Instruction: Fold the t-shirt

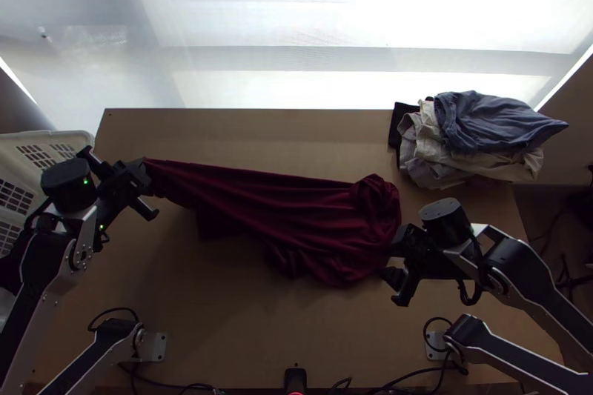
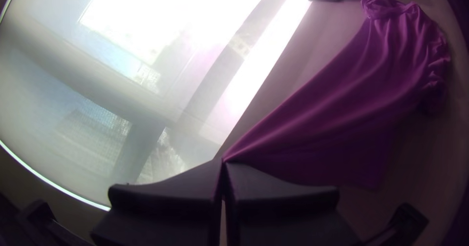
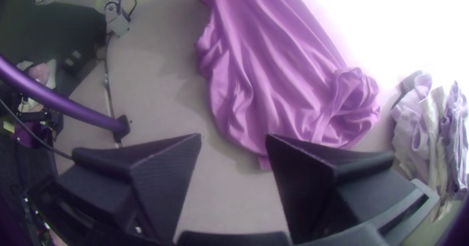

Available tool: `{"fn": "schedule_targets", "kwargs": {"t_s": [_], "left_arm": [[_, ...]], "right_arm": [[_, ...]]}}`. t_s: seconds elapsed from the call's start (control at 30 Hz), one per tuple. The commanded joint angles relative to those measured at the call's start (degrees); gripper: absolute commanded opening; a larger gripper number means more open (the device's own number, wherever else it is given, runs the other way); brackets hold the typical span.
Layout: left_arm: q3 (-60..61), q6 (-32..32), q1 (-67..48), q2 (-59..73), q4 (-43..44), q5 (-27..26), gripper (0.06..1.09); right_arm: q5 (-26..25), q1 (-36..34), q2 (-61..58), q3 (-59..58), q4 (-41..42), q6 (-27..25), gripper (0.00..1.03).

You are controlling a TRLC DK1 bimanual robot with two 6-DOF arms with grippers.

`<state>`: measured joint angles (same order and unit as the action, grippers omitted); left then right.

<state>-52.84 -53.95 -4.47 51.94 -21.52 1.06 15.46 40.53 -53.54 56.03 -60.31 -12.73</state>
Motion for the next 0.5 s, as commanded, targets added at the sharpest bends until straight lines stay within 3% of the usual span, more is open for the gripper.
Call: {"fn": "schedule_targets", "kwargs": {"t_s": [0.0,0.1,0.27,0.47], "left_arm": [[4.06,0.08,-0.1,-4.66,0.16,0.17,0.1],[3.36,-0.8,0.87,-2.9,1.48,0.17,0.1],[2.04,-2.65,3.33,-0.97,3.06,0.08,0.1],[2.74,-2.82,3.5,-0.61,3.24,-0.09,0.1]], "right_arm": [[-0.61,4.82,-3.94,-6.55,6.0,2.89,0.91],[-2.1,9.65,-8.69,-8.75,9.78,1.83,0.97],[-10.28,20.37,-13.26,-10.77,14.0,-0.54,0.98],[-11.68,22.22,-18.09,-13.58,18.83,-2.74,0.98]]}}
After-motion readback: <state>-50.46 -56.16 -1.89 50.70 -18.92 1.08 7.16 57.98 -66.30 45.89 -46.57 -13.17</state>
